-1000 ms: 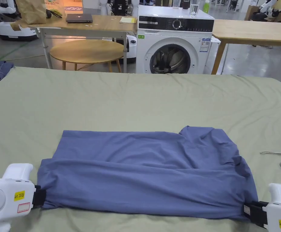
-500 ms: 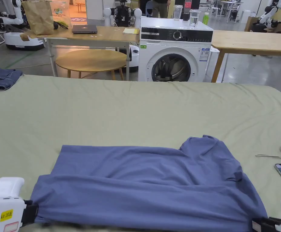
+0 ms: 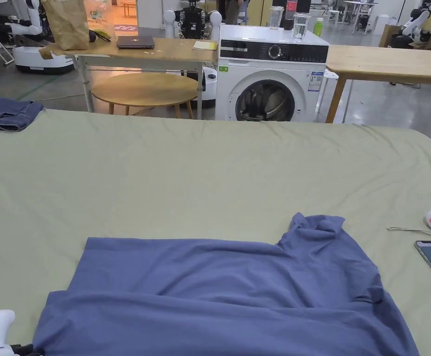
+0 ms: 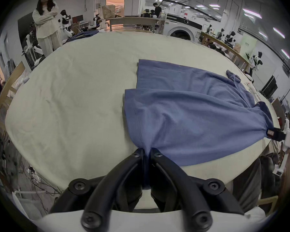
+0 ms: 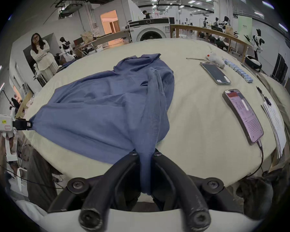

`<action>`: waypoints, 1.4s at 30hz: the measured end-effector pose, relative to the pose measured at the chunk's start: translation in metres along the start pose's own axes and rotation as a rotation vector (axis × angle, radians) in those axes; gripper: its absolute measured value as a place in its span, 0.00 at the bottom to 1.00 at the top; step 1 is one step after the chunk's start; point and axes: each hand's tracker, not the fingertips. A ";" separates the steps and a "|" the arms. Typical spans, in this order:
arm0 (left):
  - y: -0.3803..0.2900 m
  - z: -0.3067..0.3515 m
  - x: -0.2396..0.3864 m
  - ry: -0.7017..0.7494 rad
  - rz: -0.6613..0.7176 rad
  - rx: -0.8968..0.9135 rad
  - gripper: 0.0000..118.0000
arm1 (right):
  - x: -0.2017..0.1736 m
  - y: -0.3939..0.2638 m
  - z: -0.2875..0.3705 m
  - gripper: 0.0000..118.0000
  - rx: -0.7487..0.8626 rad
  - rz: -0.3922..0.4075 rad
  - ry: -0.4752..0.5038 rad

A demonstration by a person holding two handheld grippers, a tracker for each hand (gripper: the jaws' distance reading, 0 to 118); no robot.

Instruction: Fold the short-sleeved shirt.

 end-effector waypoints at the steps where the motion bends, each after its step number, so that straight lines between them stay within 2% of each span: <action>1: 0.001 -0.001 0.000 -0.001 0.002 0.002 0.01 | -0.001 0.001 -0.001 0.06 -0.001 0.001 -0.002; 2: 0.001 0.000 0.000 -0.006 0.002 0.005 0.01 | -0.001 0.001 0.000 0.10 0.001 0.004 -0.003; 3: 0.003 0.000 0.000 -0.011 0.001 0.006 0.02 | -0.001 0.003 0.001 0.24 -0.002 0.009 0.001; 4: 0.005 0.002 -0.001 -0.015 0.005 0.010 0.16 | -0.004 0.004 0.003 0.51 0.001 0.012 -0.014; 5: 0.007 0.003 -0.001 -0.015 0.008 0.022 0.60 | -0.005 0.007 0.003 0.91 0.003 0.010 -0.031; 6: 0.010 0.005 0.000 -0.017 0.006 0.030 0.89 | -0.005 0.011 0.006 1.00 0.018 0.013 -0.027; 7: 0.014 0.008 0.002 0.000 0.003 0.059 0.98 | -0.006 0.015 0.013 1.00 0.111 0.000 -0.041; 10: 0.031 0.021 0.012 0.013 0.000 0.119 0.96 | -0.012 0.032 0.018 1.00 0.147 0.011 -0.058; 11: 0.037 0.022 0.014 0.011 -0.005 0.137 0.85 | -0.014 0.037 0.018 0.98 0.177 0.008 -0.066; 12: 0.044 0.022 0.017 0.009 -0.015 0.149 0.61 | -0.019 0.049 0.021 0.87 0.177 0.011 -0.073; 13: 0.051 0.020 0.020 0.015 -0.021 0.156 0.25 | -0.021 0.055 0.021 0.60 0.197 0.020 -0.079; 14: 0.057 0.016 0.023 0.022 -0.024 0.166 0.00 | -0.024 0.061 0.020 0.06 0.224 0.035 -0.102; 15: 0.063 0.009 0.025 0.039 -0.032 0.189 0.00 | -0.028 0.067 0.016 0.00 0.235 0.053 -0.136; 16: 0.072 0.002 0.028 0.027 -0.038 0.178 0.00 | -0.029 0.073 0.011 0.00 0.288 0.053 -0.169; 19: 0.098 -0.020 0.032 0.012 -0.046 0.178 0.00 | -0.023 0.097 0.000 0.00 0.260 0.043 -0.130; 23: 0.148 -0.062 0.032 0.008 -0.035 0.169 0.00 | -0.032 0.111 -0.018 0.00 0.267 0.074 -0.152; 25: 0.169 -0.088 0.030 0.050 -0.033 0.156 0.02 | -0.034 0.119 -0.027 0.00 0.263 0.069 -0.146; 26: 0.178 -0.099 0.029 0.083 -0.041 0.134 0.07 | -0.034 0.122 -0.030 0.00 0.258 0.069 -0.146; 27: 0.186 -0.114 0.027 0.085 -0.048 0.096 0.24 | -0.034 0.125 -0.035 0.00 0.252 0.070 -0.148; 29: 0.193 -0.144 0.023 0.072 -0.038 0.016 0.93 | -0.030 0.132 -0.044 0.00 0.239 0.070 -0.154; 30: 0.195 -0.152 0.023 0.099 -0.043 0.003 1.00 | -0.029 0.134 -0.048 0.00 0.233 0.071 -0.157; 34: 0.193 -0.178 0.022 0.136 -0.049 -0.049 0.98 | -0.020 0.144 -0.061 0.00 0.208 0.063 -0.170; 36: 0.189 -0.171 0.023 0.084 -0.026 -0.034 0.69 | -0.014 0.149 -0.065 0.00 0.197 0.064 -0.173; 37: 0.187 -0.166 0.026 0.104 -0.033 -0.019 0.63 | -0.013 0.152 -0.067 0.00 0.191 0.065 -0.178; 39: 0.189 -0.159 0.027 0.073 -0.063 -0.015 0.16 | -0.010 0.160 -0.071 0.00 0.184 0.069 -0.182; 40: 0.188 -0.157 0.028 0.064 -0.055 0.000 0.00 | -0.007 0.164 -0.074 0.00 0.177 0.070 -0.182; 42: 0.191 -0.157 0.030 0.054 -0.065 -0.026 0.00 | -0.003 0.177 -0.084 0.00 0.153 0.067 -0.183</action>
